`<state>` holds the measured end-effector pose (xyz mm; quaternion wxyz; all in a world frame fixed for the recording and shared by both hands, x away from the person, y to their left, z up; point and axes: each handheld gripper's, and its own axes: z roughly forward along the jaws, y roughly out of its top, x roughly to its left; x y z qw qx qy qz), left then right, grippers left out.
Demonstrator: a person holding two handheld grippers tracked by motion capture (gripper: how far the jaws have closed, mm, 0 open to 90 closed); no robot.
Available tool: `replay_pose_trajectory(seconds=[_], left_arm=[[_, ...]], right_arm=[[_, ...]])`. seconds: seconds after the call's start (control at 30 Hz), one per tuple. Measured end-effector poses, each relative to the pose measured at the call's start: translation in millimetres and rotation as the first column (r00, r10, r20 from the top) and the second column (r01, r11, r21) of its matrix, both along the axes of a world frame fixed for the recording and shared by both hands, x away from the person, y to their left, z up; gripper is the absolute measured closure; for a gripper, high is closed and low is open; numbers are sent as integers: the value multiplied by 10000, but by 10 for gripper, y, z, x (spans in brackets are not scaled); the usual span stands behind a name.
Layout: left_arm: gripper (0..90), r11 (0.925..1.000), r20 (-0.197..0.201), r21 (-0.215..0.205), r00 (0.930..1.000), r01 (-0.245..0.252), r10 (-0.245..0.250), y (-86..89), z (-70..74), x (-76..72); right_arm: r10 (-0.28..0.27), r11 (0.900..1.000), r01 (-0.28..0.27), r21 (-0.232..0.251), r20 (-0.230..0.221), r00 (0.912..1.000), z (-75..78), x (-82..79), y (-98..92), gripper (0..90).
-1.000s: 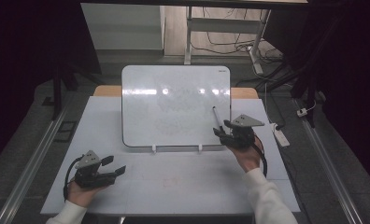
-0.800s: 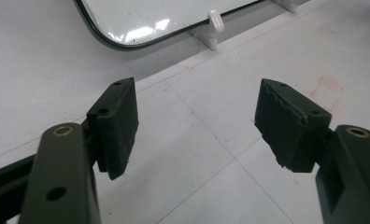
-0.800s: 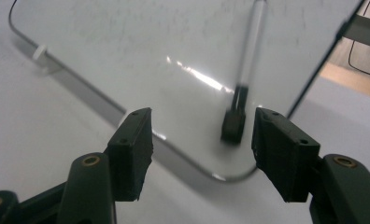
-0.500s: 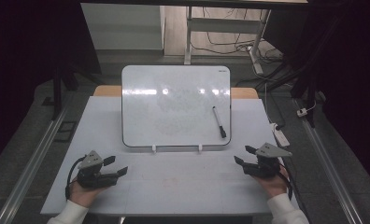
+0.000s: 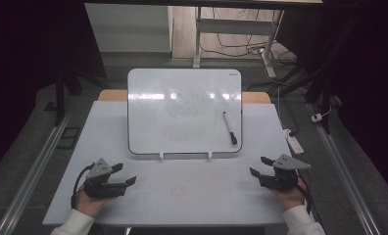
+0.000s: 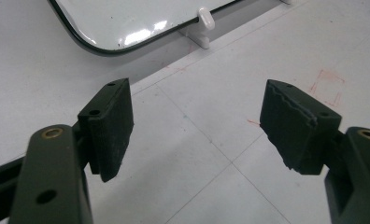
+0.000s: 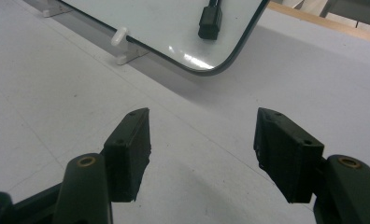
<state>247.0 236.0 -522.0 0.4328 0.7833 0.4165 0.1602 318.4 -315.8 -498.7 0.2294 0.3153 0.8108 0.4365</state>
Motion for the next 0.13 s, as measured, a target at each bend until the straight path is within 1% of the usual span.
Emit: replay_pose_trajectory(seconds=[0.13], left_arm=[[265, 10000, 22, 2, 10000, -27, 27, 5, -1, 2]], right_arm=[[-1, 10000, 1, -27, 26, 10000, 8, -1, 8, 359]])
